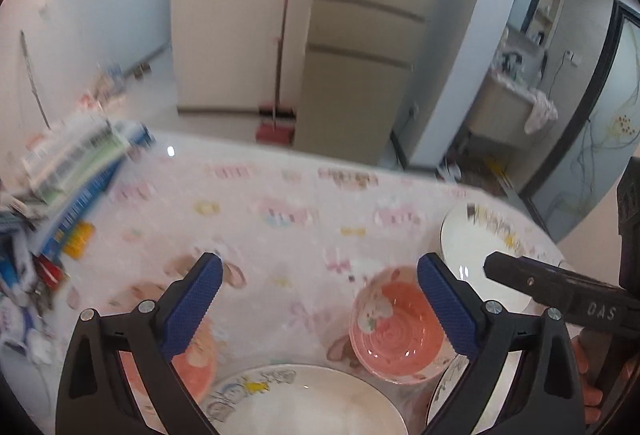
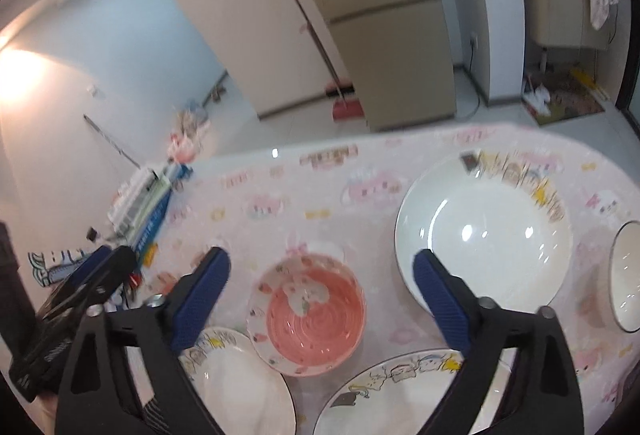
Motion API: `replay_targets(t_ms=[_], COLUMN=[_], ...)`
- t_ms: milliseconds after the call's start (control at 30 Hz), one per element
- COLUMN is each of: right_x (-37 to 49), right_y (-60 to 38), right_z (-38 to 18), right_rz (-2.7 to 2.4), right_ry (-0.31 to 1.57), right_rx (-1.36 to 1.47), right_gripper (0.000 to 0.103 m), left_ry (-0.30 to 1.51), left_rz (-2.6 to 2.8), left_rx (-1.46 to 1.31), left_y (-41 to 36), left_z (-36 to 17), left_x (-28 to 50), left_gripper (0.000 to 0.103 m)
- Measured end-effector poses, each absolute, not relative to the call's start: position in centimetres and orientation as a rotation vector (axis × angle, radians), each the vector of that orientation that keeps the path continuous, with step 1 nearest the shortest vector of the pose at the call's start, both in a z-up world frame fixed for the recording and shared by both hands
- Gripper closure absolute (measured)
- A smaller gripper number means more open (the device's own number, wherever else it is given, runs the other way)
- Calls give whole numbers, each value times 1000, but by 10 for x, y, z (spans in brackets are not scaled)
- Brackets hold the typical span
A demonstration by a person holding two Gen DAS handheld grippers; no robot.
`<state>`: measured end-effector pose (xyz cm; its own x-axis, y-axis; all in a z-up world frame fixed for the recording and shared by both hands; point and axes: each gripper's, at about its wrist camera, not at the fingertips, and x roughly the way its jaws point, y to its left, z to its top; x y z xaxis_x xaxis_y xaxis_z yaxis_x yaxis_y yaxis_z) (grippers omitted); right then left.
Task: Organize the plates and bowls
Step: 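Move both tools down toward the pink bowl with red sauce, then close the left tool on the pink bowl rim while the right tool grips the opposite rim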
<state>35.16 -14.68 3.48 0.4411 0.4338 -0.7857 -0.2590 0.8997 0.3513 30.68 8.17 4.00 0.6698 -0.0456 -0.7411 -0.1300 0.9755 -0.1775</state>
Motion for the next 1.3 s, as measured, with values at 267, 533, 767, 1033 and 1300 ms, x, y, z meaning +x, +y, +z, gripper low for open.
replay_targets(t_ms=[267, 533, 767, 1033, 1300], right_x=[362, 363, 370, 371, 372], right_y=[-124, -124, -131, -125, -127], right_z=[-21, -34, -61, -81, -80], right_rz=[382, 344, 385, 390, 394], right_ry=[1184, 1198, 1263, 1324, 1334], right_rx=[125, 72, 162, 178, 190], right_gripper=[67, 77, 85, 86, 91], left_ry=[1003, 1103, 1159, 1232, 1223], left_rz=[26, -54, -86, -134, -129], left_rx=[-242, -279, -338, -327, -386], left_y=[75, 68, 70, 48, 49], left_z=[-17, -39, -53, -80, -83], left_x=[333, 344, 349, 358, 356], left_gripper=[11, 47, 66, 91, 91])
